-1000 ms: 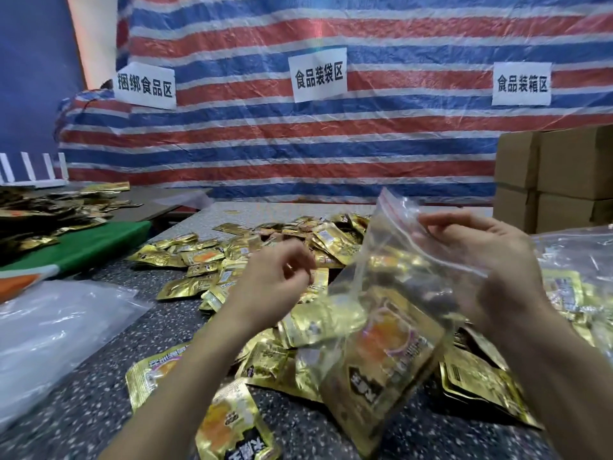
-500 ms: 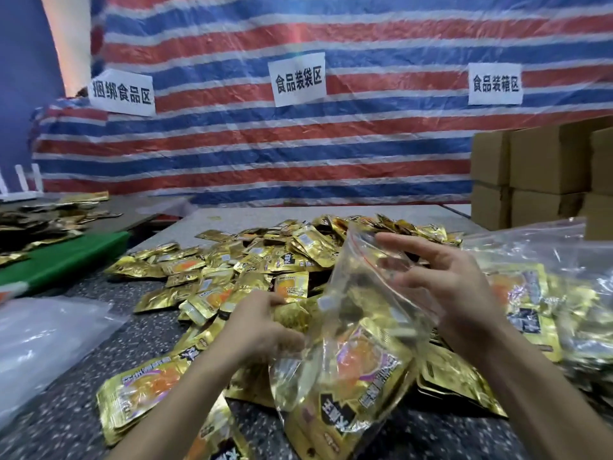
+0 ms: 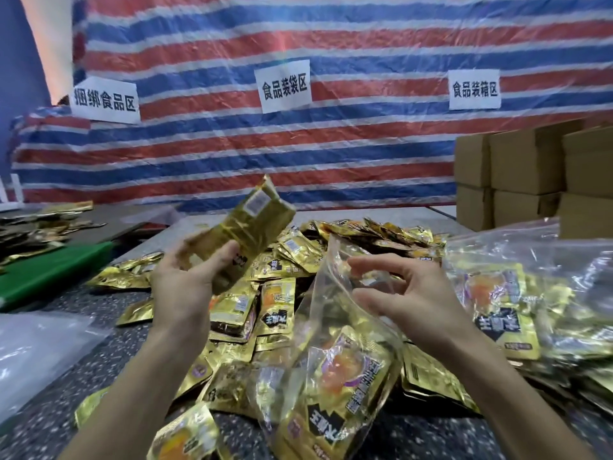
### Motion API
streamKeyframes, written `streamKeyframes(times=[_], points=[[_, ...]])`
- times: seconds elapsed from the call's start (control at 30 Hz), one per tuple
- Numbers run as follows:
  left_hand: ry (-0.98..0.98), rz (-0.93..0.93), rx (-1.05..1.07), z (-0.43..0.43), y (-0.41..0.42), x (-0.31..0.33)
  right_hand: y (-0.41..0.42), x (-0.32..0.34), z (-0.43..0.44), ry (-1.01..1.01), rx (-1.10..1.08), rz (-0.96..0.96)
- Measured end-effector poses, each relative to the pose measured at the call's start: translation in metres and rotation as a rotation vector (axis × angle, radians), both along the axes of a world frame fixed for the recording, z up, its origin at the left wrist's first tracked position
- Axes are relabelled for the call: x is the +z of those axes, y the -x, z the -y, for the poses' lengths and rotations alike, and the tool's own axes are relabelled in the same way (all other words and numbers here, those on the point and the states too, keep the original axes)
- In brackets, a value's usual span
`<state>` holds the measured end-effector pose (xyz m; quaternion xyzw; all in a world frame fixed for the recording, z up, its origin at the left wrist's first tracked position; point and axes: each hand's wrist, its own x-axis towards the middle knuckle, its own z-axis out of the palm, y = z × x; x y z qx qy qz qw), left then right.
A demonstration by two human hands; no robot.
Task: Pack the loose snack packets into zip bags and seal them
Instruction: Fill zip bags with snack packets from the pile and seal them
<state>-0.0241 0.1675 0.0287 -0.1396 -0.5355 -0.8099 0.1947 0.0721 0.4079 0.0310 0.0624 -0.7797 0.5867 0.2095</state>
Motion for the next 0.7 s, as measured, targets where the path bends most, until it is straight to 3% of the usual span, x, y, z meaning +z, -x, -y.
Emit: streamKeyframes(times=[0.13, 0.33, 0.5, 0.7], points=[[0.029, -0.337, 0.005, -0.008, -0.016, 0.008, -0.003, 0.002, 0.006, -0.123, 0.056, -0.006], [0.239, -0.629, 0.083, -0.022, -0.043, 0.011, -0.007, 0.002, 0.015, -0.246, 0.161, -0.001], [0.298, -0.703, 0.06, -0.019, -0.041, 0.014, -0.008, 0.004, 0.009, -0.101, 0.209, -0.048], [0.301, -0.724, -0.045, -0.02, -0.039, 0.012, -0.011, 0.005, 0.014, -0.285, 0.142, -0.035]])
